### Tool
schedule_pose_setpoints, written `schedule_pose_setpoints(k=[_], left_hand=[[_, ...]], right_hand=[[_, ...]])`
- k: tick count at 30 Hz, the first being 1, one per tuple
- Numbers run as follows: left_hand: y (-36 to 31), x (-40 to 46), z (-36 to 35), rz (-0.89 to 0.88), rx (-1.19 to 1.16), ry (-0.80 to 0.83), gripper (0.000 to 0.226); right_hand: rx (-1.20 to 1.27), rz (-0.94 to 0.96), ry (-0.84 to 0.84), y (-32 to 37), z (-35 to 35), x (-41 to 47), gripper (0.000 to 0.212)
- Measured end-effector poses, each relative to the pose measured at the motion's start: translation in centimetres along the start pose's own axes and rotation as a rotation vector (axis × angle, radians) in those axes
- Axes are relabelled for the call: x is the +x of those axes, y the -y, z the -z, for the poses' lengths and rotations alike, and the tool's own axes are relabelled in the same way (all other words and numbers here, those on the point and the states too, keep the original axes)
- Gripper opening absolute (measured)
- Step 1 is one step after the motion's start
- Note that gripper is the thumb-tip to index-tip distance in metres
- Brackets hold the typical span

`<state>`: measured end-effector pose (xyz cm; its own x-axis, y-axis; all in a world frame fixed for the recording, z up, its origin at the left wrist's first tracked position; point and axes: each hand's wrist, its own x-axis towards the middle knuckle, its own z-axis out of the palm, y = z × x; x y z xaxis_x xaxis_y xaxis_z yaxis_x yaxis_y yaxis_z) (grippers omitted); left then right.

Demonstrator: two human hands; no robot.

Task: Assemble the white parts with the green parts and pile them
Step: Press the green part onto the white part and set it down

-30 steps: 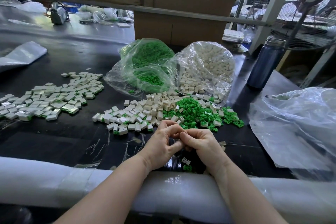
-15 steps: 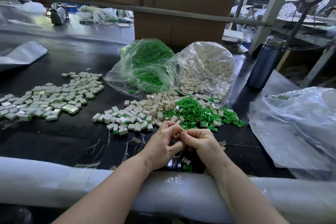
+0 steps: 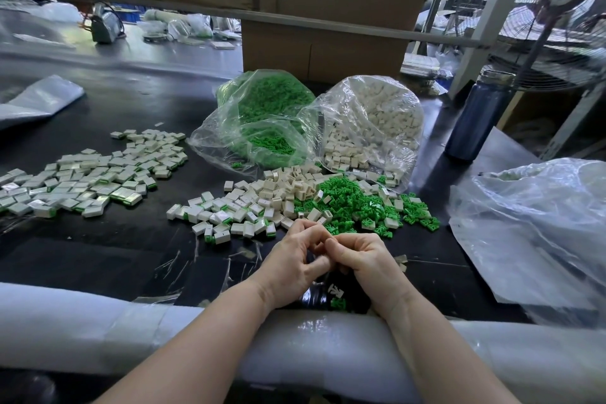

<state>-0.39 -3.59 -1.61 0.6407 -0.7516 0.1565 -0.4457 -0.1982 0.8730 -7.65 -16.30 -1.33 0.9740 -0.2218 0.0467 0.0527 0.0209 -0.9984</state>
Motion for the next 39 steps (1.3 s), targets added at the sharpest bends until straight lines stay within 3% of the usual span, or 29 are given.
schedule_pose_setpoints(k=[15, 22, 24, 27, 34, 39], left_hand=[[-0.32, -0.1, 0.06, 0.024, 0.041, 0.004, 0.022], [-0.45, -0.13, 0.09, -0.006, -0.046, -0.031, 0.01], [-0.59, -0.13, 0.19, -0.008, -0.086, -0.071, 0.009], [-0.52, -0.04, 0.25, 0.015, -0.072, -0.137, 0.009], [-0.48, 0.03, 0.02, 0.052, -0.032, -0.14, 0.012], [-0.53, -0.01, 0.03, 0.054, -0.007, -0.15, 0.014]], right_hand=[[0.039, -0.028, -0.022, 0.18, -0.18, -0.06, 0.025], [-0.039, 0.002, -0.024, 0.06, -0.32, 0.03, 0.025], [-0.048, 0.027, -0.061, 0.08, -0.43, 0.06, 0.027], [-0.056, 0.051, -0.183, -0.04, -0.17, 0.22, 0.011], [-0.288, 0.113, -0.245, -0.22, -0.01, 0.17, 0.017], [-0.402, 0.095, -0.242, -0.49, -0.04, 0.36, 0.01]])
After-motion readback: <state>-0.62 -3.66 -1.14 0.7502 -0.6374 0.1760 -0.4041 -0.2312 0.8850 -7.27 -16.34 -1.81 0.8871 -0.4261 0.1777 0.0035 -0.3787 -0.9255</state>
